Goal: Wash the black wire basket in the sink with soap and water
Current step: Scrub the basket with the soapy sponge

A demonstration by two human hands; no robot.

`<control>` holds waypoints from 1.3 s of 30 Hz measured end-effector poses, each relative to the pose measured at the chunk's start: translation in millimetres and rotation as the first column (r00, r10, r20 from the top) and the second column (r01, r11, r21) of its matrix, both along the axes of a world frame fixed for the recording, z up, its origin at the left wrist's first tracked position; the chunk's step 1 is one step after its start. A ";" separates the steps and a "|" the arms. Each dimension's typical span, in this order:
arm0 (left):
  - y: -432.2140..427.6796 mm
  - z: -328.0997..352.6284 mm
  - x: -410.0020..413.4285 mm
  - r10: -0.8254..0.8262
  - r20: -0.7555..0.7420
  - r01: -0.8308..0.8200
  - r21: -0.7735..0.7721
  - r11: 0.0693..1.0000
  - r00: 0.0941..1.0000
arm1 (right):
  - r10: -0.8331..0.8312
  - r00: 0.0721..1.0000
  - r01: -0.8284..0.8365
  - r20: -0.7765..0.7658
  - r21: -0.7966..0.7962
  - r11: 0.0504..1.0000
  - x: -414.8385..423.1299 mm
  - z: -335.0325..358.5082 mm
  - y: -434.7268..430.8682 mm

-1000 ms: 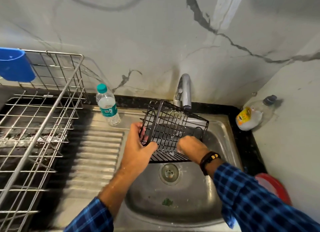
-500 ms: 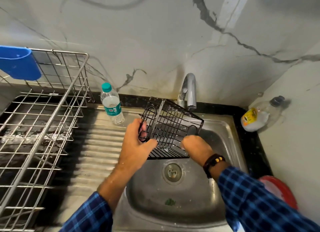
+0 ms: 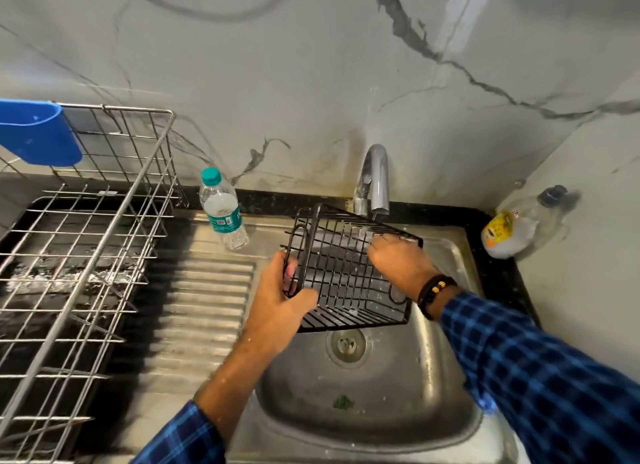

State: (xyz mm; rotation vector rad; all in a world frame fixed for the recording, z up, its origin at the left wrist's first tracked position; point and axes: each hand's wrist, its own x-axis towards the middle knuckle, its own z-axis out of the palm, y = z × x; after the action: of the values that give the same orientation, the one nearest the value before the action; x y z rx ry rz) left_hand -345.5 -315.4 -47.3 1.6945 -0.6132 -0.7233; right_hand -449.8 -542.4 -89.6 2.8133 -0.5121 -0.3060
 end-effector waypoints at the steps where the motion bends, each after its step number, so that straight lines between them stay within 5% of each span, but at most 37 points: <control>1: 0.9 1.5 -0.2 0.022 -0.016 -0.022 -0.003 1.000 1.000 | 0.002 0.999 -0.001 0.035 -0.043 0.999 -0.7 4.1 0.4; 3: 0.7 4.0 1.0 0.046 -0.039 -0.047 -0.021 0.999 0.998 | -0.055 0.996 0.058 0.069 -0.048 0.997 1.8 7.2 5.5; 7: 0.0 2.5 -2.8 0.055 0.004 -0.055 -0.061 0.997 0.998 | -0.215 0.976 0.219 -0.041 0.221 0.950 3.6 1.7 28.4; 13: 6.9 -8.4 -14.8 0.110 -0.102 -0.124 -0.136 0.983 0.989 | -0.469 0.882 0.428 -0.050 0.503 0.751 -24.7 4.5 40.9; 18: 5.3 -15.8 -30.9 0.109 -0.083 -0.122 -0.182 0.976 0.991 | -0.584 0.811 0.421 0.047 0.646 0.637 -28.7 6.3 68.7; 21: 1.1 -18.1 -40.4 0.090 -0.050 -0.100 -0.231 0.968 0.995 | -0.514 0.858 0.354 0.009 0.715 0.603 -14.8 8.4 88.3; 25: 6.5 -23.5 -44.2 0.054 -0.026 -0.059 -0.249 0.967 0.998 | -0.492 0.870 0.323 0.025 0.724 0.609 -37.2 12.7 82.7; 31: 10.5 -26.9 -46.1 0.089 -0.109 -0.114 -0.259 0.959 0.990 | -0.640 0.767 0.514 0.050 0.549 0.659 -80.0 12.7 48.8; 39: -5.8 -39.0 -52.2 0.074 -0.145 -0.117 -0.309 0.944 0.987 | -0.450 0.877 0.139 0.166 0.811 0.569 -25.1 34.2 130.9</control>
State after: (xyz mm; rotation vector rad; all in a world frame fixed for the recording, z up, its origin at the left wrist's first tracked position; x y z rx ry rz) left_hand -397.7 -321.2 -86.3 1.3583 -0.5196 -0.6246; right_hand -474.9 -411.4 -55.4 3.6655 -1.2230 -0.0636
